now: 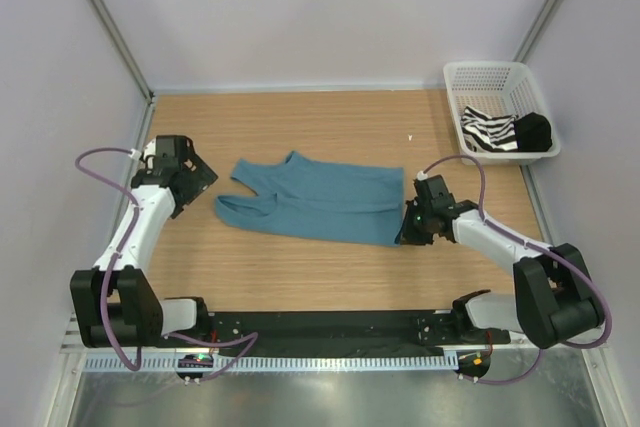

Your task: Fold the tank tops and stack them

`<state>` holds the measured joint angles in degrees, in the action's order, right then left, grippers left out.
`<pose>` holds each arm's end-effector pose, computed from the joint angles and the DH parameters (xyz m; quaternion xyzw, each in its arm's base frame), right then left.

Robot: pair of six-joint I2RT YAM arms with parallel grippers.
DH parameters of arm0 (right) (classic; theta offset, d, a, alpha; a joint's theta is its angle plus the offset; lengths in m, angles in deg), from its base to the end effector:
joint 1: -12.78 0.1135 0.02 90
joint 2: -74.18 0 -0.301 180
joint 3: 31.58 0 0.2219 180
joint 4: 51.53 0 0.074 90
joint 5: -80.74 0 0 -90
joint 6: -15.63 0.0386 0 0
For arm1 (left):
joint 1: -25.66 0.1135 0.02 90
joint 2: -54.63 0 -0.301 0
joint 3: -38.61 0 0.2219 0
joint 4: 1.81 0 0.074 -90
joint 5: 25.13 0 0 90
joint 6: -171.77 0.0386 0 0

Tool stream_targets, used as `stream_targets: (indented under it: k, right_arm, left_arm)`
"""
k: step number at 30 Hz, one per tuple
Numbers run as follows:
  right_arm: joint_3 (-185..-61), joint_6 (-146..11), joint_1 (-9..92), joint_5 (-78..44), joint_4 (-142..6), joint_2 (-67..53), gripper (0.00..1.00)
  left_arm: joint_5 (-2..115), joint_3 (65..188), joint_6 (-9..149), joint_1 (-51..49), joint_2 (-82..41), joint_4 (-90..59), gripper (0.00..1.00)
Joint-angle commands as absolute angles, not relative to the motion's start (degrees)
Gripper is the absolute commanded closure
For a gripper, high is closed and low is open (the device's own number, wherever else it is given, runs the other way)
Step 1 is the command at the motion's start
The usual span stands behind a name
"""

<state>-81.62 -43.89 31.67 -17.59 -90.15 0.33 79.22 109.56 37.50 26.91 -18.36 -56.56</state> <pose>0.1791 0.0672 0.2136 0.0806 0.9654 0.1633 0.1865 0.2145 0.0142 0.3002 -0.4007 0.8629 0.0074 0.3077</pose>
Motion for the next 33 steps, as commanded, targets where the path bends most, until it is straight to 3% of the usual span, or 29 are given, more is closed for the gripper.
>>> stream_targets:
  k: [1,7,14,15,18,19,22,29,33]
  right_arm:
    - [-80.06,-41.59,31.50,-17.08,-91.64,2.98,0.99]
    - [-79.00,-34.21,31.59,-10.94,-95.77,6.15,0.98]
    - [-83.90,-35.08,31.59,-1.10,-99.29,7.91,0.68]
    - [-84.70,-35.69,31.50,-0.12,-99.29,7.91,0.68]
    - [-89.18,-37.19,31.41,3.57,-99.91,6.94,0.57]
    - [-90.15,-38.33,31.24,3.84,-99.56,6.50,0.57]
    - [-93.84,-40.52,30.27,2.26,-96.23,4.31,0.57]
    - [-100.61,-42.90,25.00,-5.73,-90.25,-7.35,0.60]
    - [-105.10,-43.43,24.82,-8.55,-89.72,-13.96,0.62]
  left_arm:
    - [73.00,111.25,39.49,27.06,-17.27,-53.91,0.02]
    - [65.93,109.32,41.52,26.36,-19.19,-48.09,0.00]
    - [56.96,110.88,42.48,24.44,-27.44,-37.72,0.01]
    - [56.70,111.85,42.75,24.08,-28.85,-37.36,0.00]
    - [54.68,115.98,43.63,23.99,-35.08,-36.48,0.11]
    - [53.19,116.95,43.80,23.81,-36.85,-36.13,0.21]
    - [51.87,119.59,43.63,23.37,-41.51,-34.55,0.32]
    - [49.84,122.32,43.63,22.49,-49.25,-32.26,0.34]
    - [50.54,123.90,44.15,22.23,-52.33,-32.69,0.40]
